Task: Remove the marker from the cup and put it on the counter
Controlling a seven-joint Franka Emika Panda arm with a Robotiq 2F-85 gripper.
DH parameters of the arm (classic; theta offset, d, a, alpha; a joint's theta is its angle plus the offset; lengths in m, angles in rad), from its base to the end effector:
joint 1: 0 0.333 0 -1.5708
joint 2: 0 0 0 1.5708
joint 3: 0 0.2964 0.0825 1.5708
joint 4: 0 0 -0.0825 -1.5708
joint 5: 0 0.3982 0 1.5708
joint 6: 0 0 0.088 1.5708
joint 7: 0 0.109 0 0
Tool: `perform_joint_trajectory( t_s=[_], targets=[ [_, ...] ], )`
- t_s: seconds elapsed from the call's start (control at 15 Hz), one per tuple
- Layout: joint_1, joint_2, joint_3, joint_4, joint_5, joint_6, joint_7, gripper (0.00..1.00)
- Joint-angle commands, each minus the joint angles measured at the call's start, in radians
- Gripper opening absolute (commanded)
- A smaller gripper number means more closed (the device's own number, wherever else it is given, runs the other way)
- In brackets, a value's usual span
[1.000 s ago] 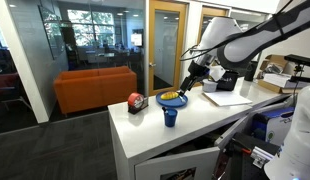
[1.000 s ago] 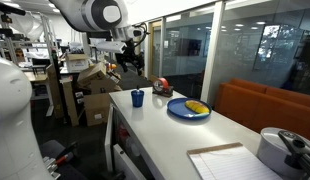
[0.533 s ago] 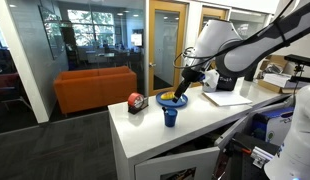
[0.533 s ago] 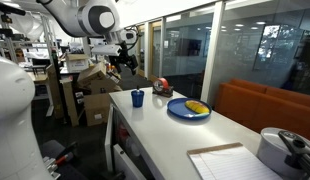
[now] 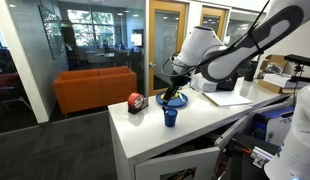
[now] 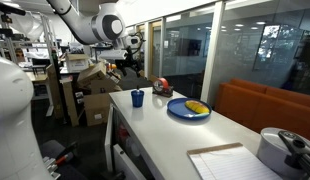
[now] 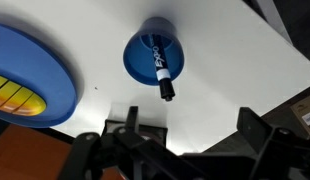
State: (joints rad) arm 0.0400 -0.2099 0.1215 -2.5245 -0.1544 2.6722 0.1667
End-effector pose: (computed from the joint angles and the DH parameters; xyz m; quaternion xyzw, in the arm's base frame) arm 0.4813 0.0823 0.3588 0.9808 0.0599 0.1830 0.0296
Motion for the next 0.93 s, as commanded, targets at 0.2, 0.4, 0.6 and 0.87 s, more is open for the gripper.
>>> perform_joint_trajectory(
  t_s=[0.2,0.4,0.6,0.87],
  targets=[
    [-0.016,0.129,0.009,0.119,-0.124,-0.030,0.082,1.00],
    [-0.012,0.174,-0.008,0.150,-0.164,-0.039,0.099,1.00],
    [-0.006,0.207,-0.029,0.171,-0.189,-0.040,0.103,1.00],
    [0.001,0.240,-0.051,0.183,-0.203,-0.045,0.103,1.00]
  ],
)
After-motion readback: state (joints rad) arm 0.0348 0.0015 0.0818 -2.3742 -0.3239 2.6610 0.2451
